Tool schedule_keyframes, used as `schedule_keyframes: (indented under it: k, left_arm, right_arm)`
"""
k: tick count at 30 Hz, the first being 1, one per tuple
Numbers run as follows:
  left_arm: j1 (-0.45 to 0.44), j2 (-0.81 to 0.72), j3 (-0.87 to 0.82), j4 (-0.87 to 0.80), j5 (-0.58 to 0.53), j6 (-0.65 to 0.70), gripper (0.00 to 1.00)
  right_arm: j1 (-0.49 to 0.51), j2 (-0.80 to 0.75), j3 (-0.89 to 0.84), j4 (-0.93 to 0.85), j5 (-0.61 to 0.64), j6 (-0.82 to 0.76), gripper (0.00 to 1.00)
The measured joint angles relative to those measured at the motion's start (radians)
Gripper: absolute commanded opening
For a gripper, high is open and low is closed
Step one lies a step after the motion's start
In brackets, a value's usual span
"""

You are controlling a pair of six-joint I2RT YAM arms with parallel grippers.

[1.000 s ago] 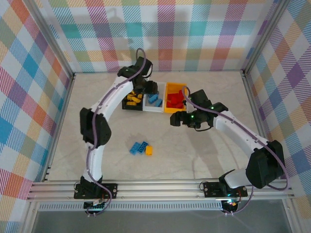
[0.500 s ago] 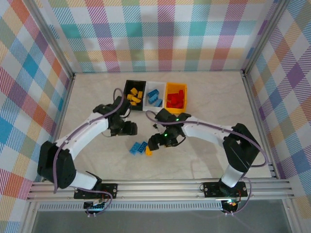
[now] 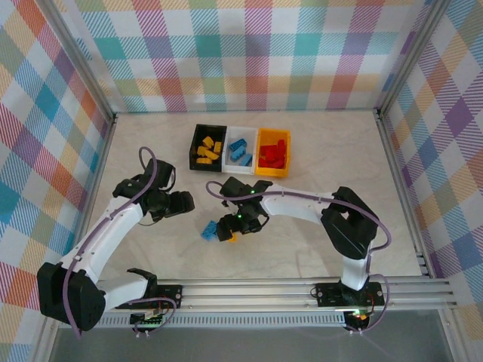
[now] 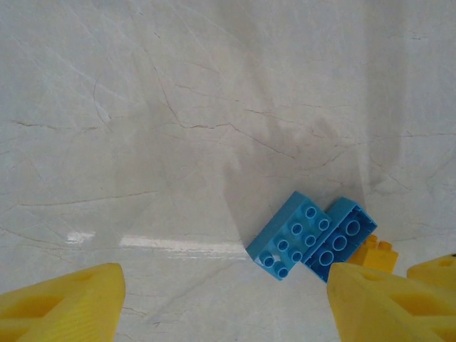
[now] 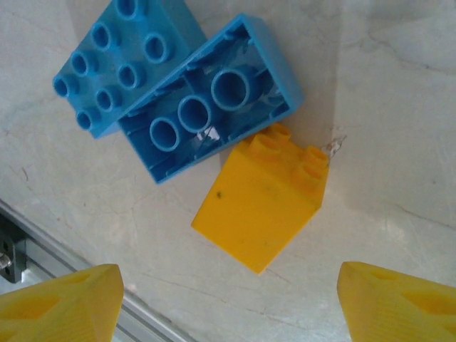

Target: Sort the legos into containers by color

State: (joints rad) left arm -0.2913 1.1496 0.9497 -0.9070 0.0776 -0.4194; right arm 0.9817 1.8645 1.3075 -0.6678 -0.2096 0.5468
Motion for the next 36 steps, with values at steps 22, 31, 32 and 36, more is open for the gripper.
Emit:
schedule_keyframes:
  k: [22, 31, 32, 36]
  left_arm:
    - [0.022, -0.006, -0.013, 0.001, 0.018, 0.0, 0.78]
    - [0.023, 0.002, -0.013, 0.002, 0.029, 0.001, 0.79]
    - [0.024, 0.006, -0.013, 0.002, 0.035, 0.005, 0.79]
    - [0.024, 0.032, -0.013, 0.001, 0.068, 0.021, 0.79]
  right_arm:
    - [-0.016, 0.107, 0.073, -0.076, 0.112, 0.019, 0.42]
    - [-0.072, 0.079, 0.059, -0.076, 0.133, 0.014, 0.29]
    - [-0.082, 0.069, 0.055, -0.076, 0.132, 0.014, 0.29]
    - [-0.148, 0.011, 0.057, -0.06, 0.104, 0.015, 0.29]
